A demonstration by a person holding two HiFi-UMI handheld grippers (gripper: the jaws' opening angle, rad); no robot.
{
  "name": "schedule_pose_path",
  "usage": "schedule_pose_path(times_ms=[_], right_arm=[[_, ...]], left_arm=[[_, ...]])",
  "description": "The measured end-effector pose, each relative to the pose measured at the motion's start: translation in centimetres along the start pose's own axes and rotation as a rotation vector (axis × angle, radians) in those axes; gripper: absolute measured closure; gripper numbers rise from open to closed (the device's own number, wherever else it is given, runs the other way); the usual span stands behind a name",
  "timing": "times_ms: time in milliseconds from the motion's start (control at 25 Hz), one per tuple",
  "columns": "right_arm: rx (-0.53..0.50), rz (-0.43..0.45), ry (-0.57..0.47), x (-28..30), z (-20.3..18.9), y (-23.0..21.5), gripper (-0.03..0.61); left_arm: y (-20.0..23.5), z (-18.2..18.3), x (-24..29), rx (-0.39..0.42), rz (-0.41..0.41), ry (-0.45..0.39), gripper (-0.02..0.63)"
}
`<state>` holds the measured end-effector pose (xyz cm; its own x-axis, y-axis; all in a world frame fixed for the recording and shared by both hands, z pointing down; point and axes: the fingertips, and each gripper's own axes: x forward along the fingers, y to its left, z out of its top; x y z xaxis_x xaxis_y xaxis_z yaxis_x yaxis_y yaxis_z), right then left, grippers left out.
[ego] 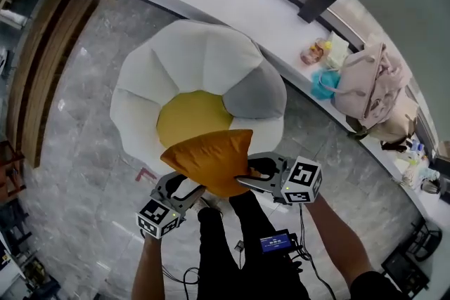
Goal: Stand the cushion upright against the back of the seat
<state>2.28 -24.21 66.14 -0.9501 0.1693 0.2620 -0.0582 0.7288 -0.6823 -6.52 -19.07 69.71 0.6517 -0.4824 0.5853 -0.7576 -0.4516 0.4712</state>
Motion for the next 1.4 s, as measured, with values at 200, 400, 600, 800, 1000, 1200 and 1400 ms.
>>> schedule_pose_path(times_ms=[200,400,600,800,1000,1200,1400], right_arm=[[-0.067,-0.087,0.118,3.6,-4.5,-5.6,0.405],[-0.286,-0.200,0.205,7.7,-6.3,-11.4,0.405],[-0.378,-0.294,0.246,10.1,-7.2,-18.0,0.405],[-0.456,-0.372,0.266,10.7,-7.7,-23.5,0.405],[-0.423,-0.430,0.290,11.7,-8.6,-27.2,0.392],[-0.305,-0.477,0.287,12.3,-8.8,-29.8,0.374],[-0.161,-0.500,0.249,12.4,-7.6,-31.9,0.371]], left_arm=[[5.3,-3.7,3.3,0.125,0.097,0.113,0.380],[12.6,-5.8,7.0,0.281,0.237,0.241,0.385],[19.0,-5.0,10.7,0.429,0.340,0.274,0.388],[22.7,-4.2,14.6,0.527,0.393,0.286,0.390],[25.8,-5.2,17.2,0.496,0.409,0.316,0.391],[27.8,-5.3,18.4,0.460,0.468,0.346,0.402],[27.8,-3.2,18.4,0.437,0.523,0.324,0.392]])
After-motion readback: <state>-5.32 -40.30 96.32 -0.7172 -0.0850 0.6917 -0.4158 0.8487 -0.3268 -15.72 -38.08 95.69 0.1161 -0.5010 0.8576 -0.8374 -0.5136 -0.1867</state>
